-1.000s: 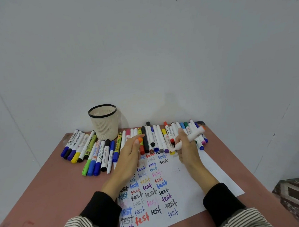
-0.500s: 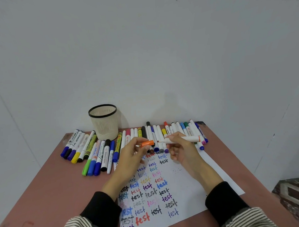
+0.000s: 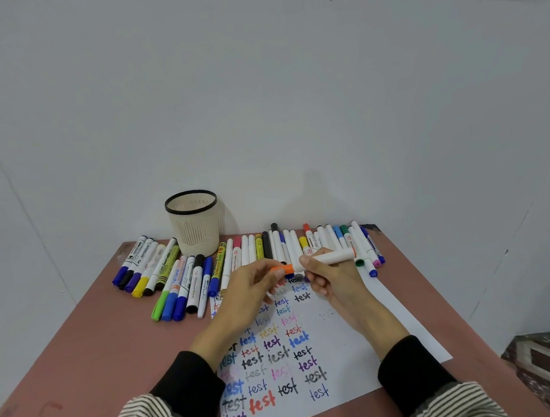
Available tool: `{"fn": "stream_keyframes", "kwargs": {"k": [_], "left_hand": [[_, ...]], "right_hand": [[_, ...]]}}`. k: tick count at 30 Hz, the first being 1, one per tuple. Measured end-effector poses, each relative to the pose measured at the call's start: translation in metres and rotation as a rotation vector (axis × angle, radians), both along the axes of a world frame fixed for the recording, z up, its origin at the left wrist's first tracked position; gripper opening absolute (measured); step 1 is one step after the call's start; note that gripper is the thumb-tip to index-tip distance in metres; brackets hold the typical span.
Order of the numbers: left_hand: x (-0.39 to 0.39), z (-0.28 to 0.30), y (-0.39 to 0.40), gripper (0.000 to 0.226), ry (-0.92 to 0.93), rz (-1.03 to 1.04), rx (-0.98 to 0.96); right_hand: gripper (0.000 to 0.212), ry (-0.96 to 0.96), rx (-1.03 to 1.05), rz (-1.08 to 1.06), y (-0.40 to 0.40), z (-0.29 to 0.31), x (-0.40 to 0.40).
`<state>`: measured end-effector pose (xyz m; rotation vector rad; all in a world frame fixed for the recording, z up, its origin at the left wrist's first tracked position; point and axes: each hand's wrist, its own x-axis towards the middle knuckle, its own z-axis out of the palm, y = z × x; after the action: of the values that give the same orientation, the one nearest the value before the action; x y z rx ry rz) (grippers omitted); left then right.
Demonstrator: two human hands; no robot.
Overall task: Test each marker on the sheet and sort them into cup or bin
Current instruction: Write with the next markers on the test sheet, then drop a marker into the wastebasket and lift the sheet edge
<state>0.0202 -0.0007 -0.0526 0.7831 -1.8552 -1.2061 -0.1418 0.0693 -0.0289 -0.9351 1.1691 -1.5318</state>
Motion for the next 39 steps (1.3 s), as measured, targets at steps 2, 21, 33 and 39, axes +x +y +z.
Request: {"fn": "stream_keyframes", "kwargs": {"k": [2, 21, 33, 39], "left_hand": [[0.000, 0.002, 0.001, 0.023, -0.008, -0.006, 0.013], [0.014, 0.012, 0.008, 0.021, -0.034, 0.191, -0.040], [-0.094, 0.012, 0.100, 0.017, -0.071, 0.110, -0.177], [-0.177, -0.002, 0.149, 0.025, -0.251, -0.051, -0.380]], "right_hand": [[0.015, 0.019, -0.023, 0.024, 0.001, 0.001, 0.001], [0.019, -0.176, 0.009, -0.272, 0.014, 0.011, -0.003], [0.017, -0.171, -0.094, -0.610, 0.106, 0.024, -0.101], [0.017, -0.086, 0.008, -0.850, 0.178, -0.004, -0.188]]}}
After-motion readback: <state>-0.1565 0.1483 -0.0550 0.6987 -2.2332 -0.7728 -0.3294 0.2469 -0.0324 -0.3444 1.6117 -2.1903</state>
